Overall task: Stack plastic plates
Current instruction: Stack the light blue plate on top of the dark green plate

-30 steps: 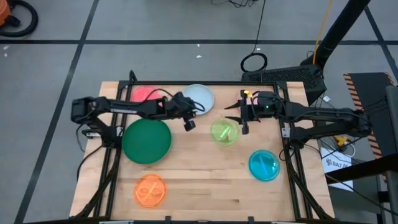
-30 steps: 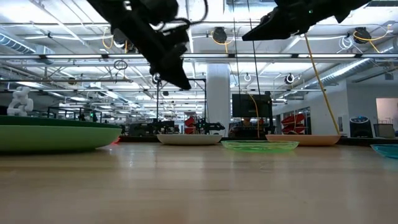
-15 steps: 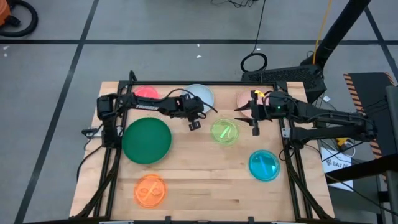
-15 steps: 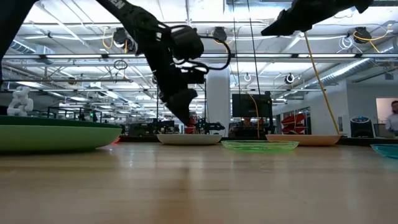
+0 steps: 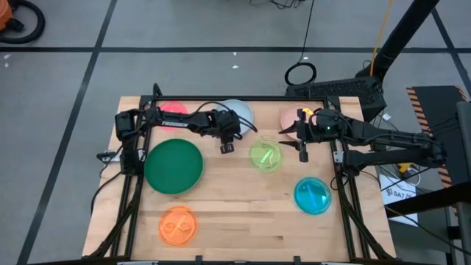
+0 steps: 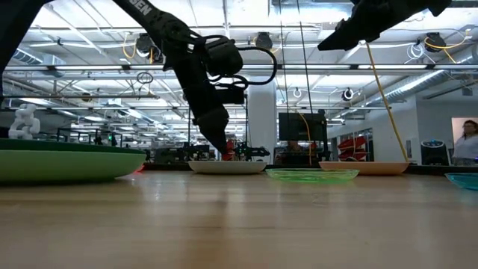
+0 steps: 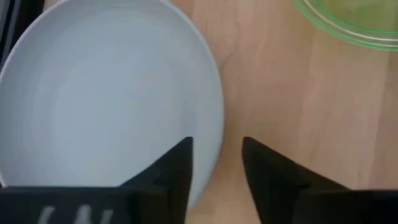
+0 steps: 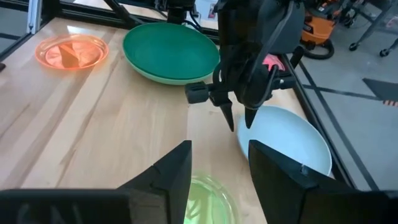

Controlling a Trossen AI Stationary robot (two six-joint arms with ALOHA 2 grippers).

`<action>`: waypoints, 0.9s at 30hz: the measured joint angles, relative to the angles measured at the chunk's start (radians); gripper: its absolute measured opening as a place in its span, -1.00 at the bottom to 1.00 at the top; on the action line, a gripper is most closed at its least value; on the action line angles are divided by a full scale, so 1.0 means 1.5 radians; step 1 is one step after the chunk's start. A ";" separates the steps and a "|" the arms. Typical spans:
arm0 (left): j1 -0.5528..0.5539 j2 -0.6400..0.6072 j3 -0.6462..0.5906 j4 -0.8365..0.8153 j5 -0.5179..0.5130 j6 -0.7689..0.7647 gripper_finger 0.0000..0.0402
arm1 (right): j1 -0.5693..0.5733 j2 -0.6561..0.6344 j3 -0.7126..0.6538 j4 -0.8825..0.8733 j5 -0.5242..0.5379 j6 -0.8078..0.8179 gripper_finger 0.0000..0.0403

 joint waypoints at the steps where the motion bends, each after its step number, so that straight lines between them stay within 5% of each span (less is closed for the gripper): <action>1: 0.000 0.000 0.000 0.004 0.000 -0.001 -0.16 | 0.000 0.000 0.000 0.000 0.000 0.002 -0.25; 7: 0.005 0.015 0.001 0.042 0.010 -0.021 0.03 | 0.000 0.000 0.000 0.000 0.000 0.005 -0.25; 27: 0.000 0.084 0.001 0.072 -0.013 -0.034 -0.02 | 0.000 0.000 -0.001 -0.008 0.000 -0.012 -0.25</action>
